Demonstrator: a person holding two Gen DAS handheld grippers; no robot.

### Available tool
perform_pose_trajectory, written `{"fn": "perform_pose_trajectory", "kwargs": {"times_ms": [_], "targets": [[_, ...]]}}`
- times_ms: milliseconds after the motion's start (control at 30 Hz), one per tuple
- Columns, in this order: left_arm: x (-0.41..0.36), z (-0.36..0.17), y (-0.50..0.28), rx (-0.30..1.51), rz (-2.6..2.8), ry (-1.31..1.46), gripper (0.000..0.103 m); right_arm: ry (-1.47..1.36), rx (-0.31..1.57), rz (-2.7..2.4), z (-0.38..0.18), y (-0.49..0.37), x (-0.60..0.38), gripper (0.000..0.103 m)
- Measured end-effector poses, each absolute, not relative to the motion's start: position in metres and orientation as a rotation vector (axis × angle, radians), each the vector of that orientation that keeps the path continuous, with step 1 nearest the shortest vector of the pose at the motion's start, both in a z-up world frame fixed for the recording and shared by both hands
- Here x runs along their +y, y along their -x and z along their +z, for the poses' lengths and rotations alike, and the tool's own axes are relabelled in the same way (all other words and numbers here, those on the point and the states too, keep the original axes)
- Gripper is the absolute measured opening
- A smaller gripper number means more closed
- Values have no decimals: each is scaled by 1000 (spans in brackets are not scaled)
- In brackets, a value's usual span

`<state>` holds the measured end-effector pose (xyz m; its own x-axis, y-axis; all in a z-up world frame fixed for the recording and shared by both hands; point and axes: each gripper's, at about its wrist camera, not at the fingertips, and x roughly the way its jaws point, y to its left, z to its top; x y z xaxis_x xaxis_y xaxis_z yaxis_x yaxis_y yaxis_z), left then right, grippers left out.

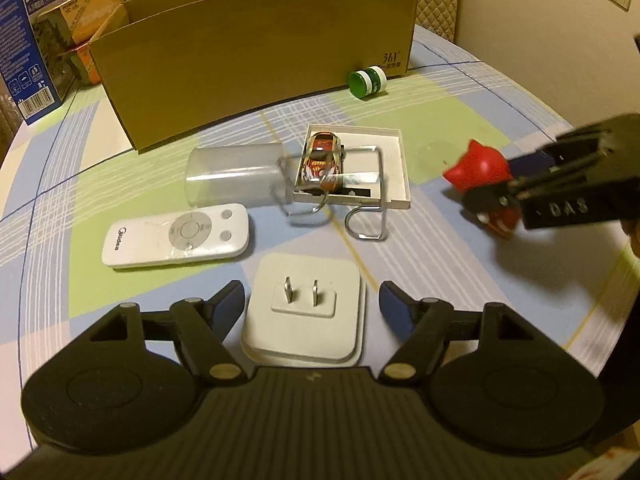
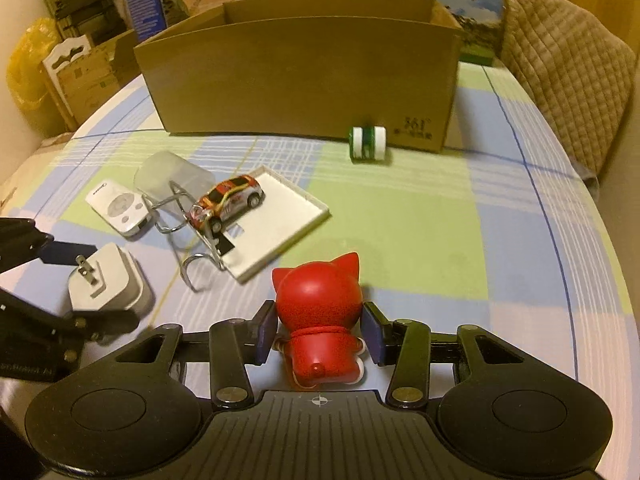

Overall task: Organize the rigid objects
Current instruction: 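Grasp the white square adapter with the left tool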

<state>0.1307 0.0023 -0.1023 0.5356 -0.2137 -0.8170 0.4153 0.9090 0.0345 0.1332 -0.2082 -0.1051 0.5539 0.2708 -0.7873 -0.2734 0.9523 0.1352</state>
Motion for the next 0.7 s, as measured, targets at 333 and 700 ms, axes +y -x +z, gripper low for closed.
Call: {"fn": "perform_pose_trajectory", "kwargs": {"times_ms": [333,700], "targets": [[5,-102,-130,950,-371,-229,65,-38,935,301,-102,-120,-212,42],[3,-103,-129,977,-391,-247,61,-43,931,304,-102,-119,-208,42]]}}
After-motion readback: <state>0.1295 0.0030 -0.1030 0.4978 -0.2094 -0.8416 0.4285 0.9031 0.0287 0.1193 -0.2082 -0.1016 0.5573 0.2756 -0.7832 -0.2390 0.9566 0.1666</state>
